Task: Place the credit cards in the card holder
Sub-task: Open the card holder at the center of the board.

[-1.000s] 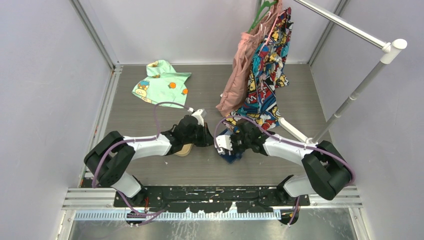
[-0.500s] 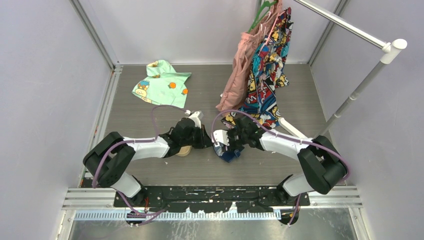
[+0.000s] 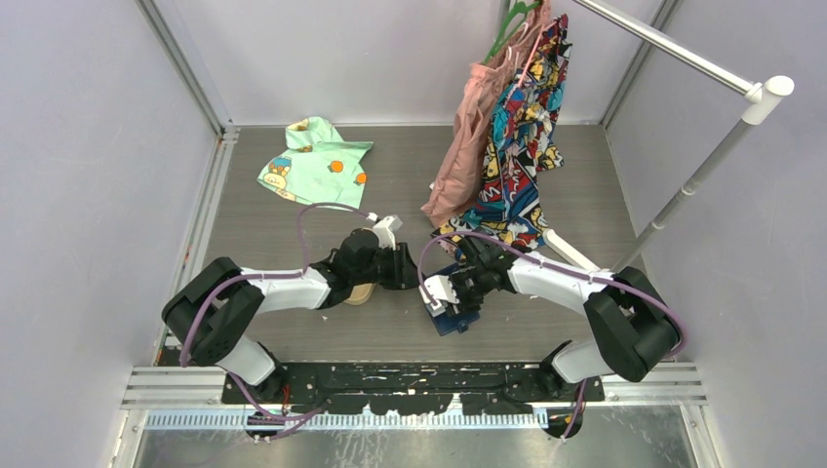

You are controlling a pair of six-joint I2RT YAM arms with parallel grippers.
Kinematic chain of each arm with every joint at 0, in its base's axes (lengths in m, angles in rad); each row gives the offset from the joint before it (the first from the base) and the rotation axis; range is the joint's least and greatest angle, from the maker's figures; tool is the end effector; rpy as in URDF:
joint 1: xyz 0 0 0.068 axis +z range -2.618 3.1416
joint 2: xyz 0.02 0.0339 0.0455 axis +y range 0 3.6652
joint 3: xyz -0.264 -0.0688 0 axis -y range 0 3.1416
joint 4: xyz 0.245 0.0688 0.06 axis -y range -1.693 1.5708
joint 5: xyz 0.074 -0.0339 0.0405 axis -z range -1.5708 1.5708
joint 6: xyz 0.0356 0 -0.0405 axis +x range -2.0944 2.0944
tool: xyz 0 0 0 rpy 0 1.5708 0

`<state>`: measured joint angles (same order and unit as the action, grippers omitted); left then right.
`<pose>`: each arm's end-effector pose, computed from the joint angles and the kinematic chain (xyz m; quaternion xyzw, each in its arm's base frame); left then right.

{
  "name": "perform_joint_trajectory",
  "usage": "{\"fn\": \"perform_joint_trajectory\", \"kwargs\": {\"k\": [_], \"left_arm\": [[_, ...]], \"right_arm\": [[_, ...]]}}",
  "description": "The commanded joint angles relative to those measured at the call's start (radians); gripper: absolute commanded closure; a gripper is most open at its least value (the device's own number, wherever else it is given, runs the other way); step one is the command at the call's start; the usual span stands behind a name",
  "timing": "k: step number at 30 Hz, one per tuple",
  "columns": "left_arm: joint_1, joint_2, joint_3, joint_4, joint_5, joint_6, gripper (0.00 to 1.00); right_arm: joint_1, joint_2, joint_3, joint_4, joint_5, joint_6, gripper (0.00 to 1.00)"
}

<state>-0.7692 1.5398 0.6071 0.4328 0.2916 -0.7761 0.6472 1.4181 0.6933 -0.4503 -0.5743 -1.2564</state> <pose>0.2090 -0.2166 0.1645 0.0712 0.8512 -0.4418 0.2743 0.1823 0.1620 0.1611 -0.7982 0.5003 0.2084 0.2631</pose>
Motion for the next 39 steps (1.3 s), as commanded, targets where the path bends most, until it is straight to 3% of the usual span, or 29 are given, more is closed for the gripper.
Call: {"fn": "perform_joint_trajectory", "kwargs": {"k": [1,9,21,24,26,28,29,35,39], "left_arm": [[0.002,-0.016,0.016,0.078,0.061,0.025,0.59],[-0.002,0.054,0.078,0.028,0.149,0.055,0.43],[-0.014,0.118,0.108,-0.019,0.195,0.104,0.40],[-0.021,0.133,0.139,-0.077,0.163,0.123,0.50],[-0.022,0.141,0.155,-0.094,0.142,0.129,0.69],[-0.023,0.142,0.165,-0.103,0.124,0.127,0.96],[-0.022,0.137,0.165,-0.107,0.108,0.119,1.00],[-0.032,0.003,0.134,-0.178,-0.059,0.112,1.00],[-0.036,-0.102,0.080,-0.177,-0.170,0.114,1.00]], "right_arm": [[0.004,-0.034,0.005,0.013,-0.031,-0.011,0.53],[0.002,-0.045,-0.010,0.033,-0.029,0.010,0.54],[-0.028,-0.048,-0.007,0.132,-0.044,0.114,0.47],[-0.027,-0.050,-0.014,0.131,-0.045,0.112,0.47],[-0.028,-0.052,-0.017,0.127,-0.046,0.104,0.47],[-0.028,-0.055,-0.015,0.098,-0.051,0.077,0.47],[-0.029,-0.058,-0.014,0.076,-0.056,0.057,0.47],[-0.029,-0.080,0.012,-0.200,-0.068,-0.141,0.52],[-0.034,-0.102,0.017,-0.287,-0.049,-0.196,0.53]]}}
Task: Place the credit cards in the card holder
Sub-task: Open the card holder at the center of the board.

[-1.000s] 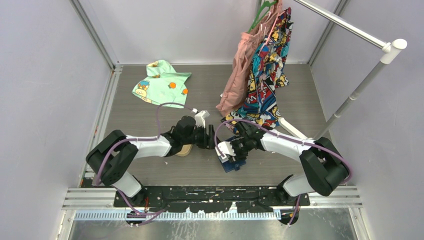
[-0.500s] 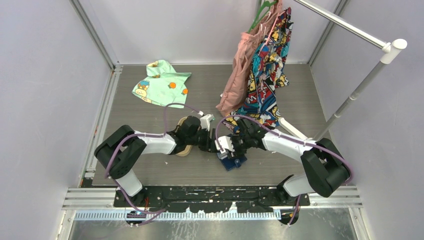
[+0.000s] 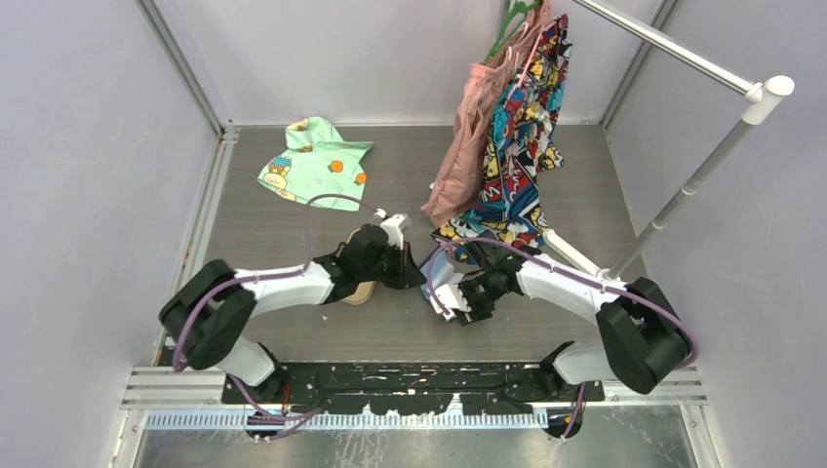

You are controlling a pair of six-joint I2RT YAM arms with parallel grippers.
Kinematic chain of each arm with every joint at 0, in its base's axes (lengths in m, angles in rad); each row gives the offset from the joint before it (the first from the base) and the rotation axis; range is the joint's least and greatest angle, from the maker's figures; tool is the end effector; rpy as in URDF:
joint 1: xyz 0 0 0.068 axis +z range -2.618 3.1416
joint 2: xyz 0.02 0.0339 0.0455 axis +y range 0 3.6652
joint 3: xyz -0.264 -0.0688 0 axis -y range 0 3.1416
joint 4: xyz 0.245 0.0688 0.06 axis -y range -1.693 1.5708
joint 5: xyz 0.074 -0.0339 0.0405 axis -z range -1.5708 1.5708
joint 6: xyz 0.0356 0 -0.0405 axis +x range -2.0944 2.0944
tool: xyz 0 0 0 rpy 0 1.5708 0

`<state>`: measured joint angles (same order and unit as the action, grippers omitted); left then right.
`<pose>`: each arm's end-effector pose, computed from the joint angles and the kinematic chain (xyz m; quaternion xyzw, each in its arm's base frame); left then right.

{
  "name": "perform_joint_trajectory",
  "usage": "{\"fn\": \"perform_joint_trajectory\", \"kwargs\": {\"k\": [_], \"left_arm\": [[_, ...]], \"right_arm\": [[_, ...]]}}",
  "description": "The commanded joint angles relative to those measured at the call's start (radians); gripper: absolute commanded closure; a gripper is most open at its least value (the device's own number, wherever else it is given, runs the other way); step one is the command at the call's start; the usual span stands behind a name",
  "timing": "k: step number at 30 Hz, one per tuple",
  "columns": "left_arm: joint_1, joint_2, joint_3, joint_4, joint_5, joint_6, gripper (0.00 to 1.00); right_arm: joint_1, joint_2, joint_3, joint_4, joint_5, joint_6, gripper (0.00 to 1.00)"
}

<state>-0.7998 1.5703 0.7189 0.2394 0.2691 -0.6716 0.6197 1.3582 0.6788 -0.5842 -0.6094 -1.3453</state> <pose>0.2128 -0.2326 0.1705 0.1181 0.8735 -0.3950 0.2590 0.1703 0.1466 0.1659 -0.8097 0.4850 0.2254 0.2417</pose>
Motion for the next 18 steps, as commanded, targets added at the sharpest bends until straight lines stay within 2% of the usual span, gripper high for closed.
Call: {"fn": "perform_joint_trajectory", "kwargs": {"k": [1,5,10,12,15,18], "left_arm": [[-0.007,-0.148,-0.043,0.025,-0.158,0.012,1.00],[-0.008,-0.155,-0.053,0.026,-0.156,0.019,1.00],[-0.054,-0.188,-0.014,-0.080,-0.255,0.086,1.00],[-0.074,-0.204,-0.004,-0.108,-0.315,0.095,1.00],[-0.089,-0.218,0.010,-0.127,-0.354,0.100,1.00],[-0.094,-0.227,0.014,-0.128,-0.360,0.091,1.00]], "right_arm": [[-0.011,-0.041,0.034,-0.158,-0.013,-0.106,0.53],[-0.031,-0.032,0.060,-0.119,-0.042,-0.022,0.53],[-0.118,-0.056,0.209,-0.163,-0.231,0.167,0.55],[-0.122,-0.082,0.229,-0.056,-0.278,0.312,0.56],[-0.086,-0.113,0.163,0.294,-0.212,0.684,0.58],[-0.007,-0.079,0.115,0.464,-0.086,0.790,0.64]]}}
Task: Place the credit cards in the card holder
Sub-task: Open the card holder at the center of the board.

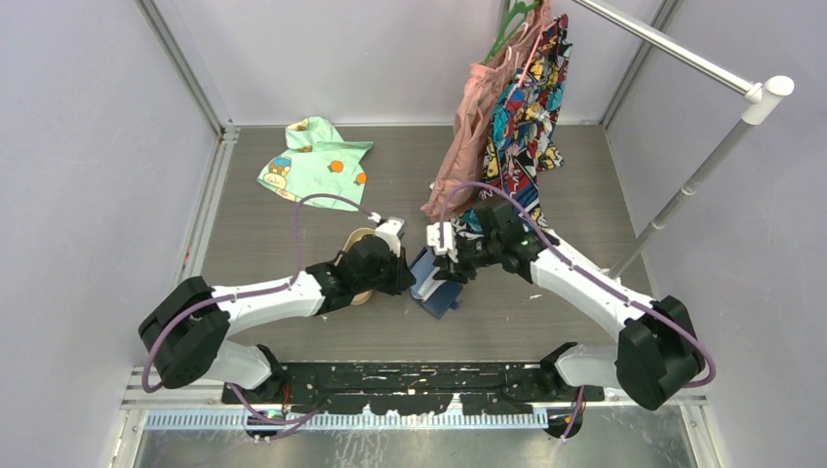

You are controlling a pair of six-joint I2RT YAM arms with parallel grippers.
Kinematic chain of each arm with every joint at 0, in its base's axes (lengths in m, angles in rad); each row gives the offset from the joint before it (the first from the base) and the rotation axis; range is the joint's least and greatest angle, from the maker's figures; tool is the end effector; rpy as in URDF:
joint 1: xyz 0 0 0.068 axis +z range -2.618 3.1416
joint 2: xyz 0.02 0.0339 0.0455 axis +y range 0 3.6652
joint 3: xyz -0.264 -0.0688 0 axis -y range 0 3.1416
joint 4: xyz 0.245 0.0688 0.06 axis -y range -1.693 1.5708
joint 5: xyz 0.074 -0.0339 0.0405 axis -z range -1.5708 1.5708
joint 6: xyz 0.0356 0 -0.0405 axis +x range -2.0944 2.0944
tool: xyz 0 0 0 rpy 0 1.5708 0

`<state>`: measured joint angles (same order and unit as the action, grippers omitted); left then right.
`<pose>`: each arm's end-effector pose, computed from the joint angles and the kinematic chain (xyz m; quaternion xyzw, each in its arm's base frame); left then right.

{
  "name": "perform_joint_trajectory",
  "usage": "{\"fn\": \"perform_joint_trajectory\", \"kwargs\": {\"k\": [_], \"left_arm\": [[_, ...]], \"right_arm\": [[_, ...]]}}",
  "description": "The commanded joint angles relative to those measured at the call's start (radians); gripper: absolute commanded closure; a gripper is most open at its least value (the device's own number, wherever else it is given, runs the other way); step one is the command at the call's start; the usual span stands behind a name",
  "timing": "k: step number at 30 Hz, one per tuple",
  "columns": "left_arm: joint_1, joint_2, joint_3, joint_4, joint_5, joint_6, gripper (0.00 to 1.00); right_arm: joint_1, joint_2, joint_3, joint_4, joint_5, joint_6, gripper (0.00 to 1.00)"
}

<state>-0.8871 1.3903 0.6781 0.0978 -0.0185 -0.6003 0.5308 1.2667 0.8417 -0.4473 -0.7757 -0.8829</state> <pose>0.1817 -0.2219 0.1953 0.1227 0.8793 -0.3055 0.3442 0.2054 0.1495 0.2429 -0.6633 0.5774 0.2944 0.3741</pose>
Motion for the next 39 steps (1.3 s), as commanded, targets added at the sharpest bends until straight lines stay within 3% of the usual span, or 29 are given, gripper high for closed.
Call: {"fn": "perform_joint_trajectory", "kwargs": {"k": [1,5,11,21,39], "left_arm": [[-0.007,-0.052,0.053,0.015,-0.071,0.015,1.00],[-0.009,-0.078,0.026,0.053,-0.055,0.006,1.00],[-0.009,-0.090,-0.001,0.118,-0.011,0.007,1.00],[-0.009,-0.106,-0.025,0.140,-0.035,-0.013,1.00],[0.061,0.075,-0.052,0.263,0.084,-0.188,1.00]], "right_arm": [[0.102,0.025,-0.071,0.369,0.120,0.345,0.66],[0.145,0.059,-0.114,0.482,0.229,0.371,0.72],[0.151,0.111,-0.105,0.516,0.279,0.346,0.74],[0.147,0.079,-0.136,0.272,0.323,0.225,0.78],[0.104,0.145,-0.105,0.315,0.372,0.299,0.72]]}}
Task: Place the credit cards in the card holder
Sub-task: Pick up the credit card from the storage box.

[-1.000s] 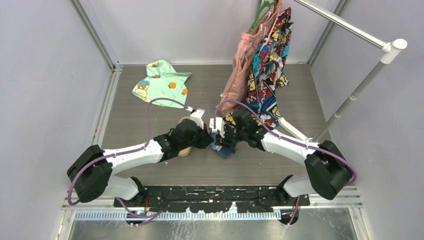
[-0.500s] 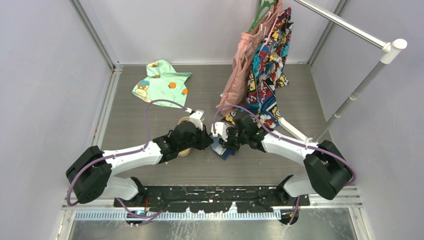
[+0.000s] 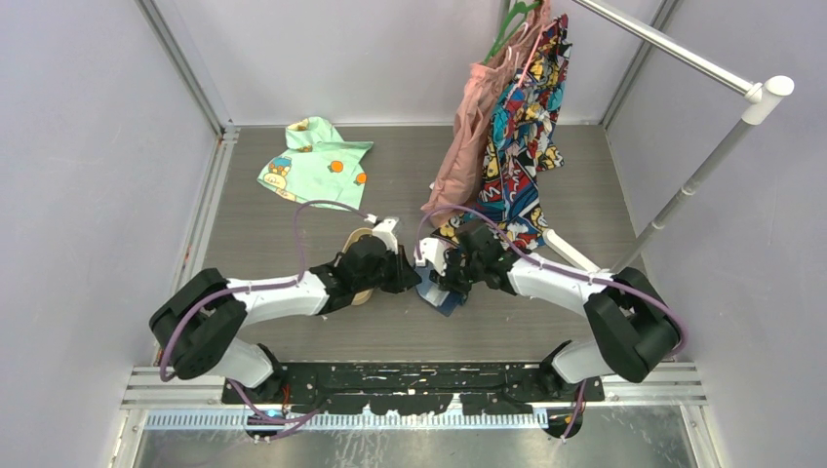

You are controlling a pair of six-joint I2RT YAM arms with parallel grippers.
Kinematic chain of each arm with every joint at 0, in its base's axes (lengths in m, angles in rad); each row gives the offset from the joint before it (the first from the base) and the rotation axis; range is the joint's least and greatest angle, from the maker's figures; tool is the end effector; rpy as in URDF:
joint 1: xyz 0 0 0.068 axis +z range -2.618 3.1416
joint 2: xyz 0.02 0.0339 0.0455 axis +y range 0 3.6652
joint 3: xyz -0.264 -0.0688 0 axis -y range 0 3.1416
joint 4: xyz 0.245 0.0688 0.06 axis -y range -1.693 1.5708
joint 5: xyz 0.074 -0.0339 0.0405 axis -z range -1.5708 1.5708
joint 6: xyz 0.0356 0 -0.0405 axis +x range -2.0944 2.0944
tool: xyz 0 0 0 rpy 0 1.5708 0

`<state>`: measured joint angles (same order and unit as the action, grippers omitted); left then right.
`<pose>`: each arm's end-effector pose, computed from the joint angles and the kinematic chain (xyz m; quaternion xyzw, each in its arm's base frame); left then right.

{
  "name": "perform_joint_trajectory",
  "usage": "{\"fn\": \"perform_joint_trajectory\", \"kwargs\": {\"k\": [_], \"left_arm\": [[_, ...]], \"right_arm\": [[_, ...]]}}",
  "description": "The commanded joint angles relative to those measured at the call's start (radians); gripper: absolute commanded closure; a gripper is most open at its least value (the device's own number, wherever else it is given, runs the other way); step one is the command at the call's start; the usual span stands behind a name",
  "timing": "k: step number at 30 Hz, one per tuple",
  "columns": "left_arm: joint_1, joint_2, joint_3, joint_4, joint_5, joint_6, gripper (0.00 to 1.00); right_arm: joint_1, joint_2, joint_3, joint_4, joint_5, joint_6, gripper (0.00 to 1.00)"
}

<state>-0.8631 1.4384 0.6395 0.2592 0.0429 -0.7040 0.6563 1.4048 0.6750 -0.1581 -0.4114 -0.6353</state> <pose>0.1893 -0.2237 0.1852 0.0797 0.8662 -0.3611 0.3360 0.2023 0.1738 0.1725 -0.6098 0.6955 0.1959 0.3258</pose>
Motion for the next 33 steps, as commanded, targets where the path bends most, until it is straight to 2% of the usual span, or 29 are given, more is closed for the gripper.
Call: {"fn": "perform_joint_trajectory", "kwargs": {"k": [1,9,17,19,23,29,33], "left_arm": [[0.048,0.039,-0.016,0.103,0.024,-0.102,1.00],[0.058,0.108,0.031,0.053,0.015,-0.150,0.99],[0.055,0.092,0.067,-0.014,0.018,-0.128,0.77],[0.055,0.078,0.078,-0.044,0.012,-0.120,0.68],[0.055,0.037,0.115,-0.122,0.006,-0.091,0.56],[0.054,-0.037,0.207,-0.328,0.000,0.035,0.47],[0.055,-0.122,0.247,-0.439,-0.069,0.133,0.46]], "right_arm": [[-0.034,0.008,0.073,0.012,-0.003,0.065,0.71],[-0.074,0.025,0.135,-0.084,-0.046,0.184,0.64],[-0.080,0.041,0.162,-0.082,-0.058,0.203,0.63],[-0.101,0.038,0.200,-0.107,-0.117,0.238,0.62],[-0.126,0.035,0.280,-0.171,-0.252,0.306,0.60],[-0.129,0.013,0.314,-0.207,-0.313,0.373,0.55],[-0.139,0.002,0.331,-0.212,-0.324,0.412,0.46]]}}
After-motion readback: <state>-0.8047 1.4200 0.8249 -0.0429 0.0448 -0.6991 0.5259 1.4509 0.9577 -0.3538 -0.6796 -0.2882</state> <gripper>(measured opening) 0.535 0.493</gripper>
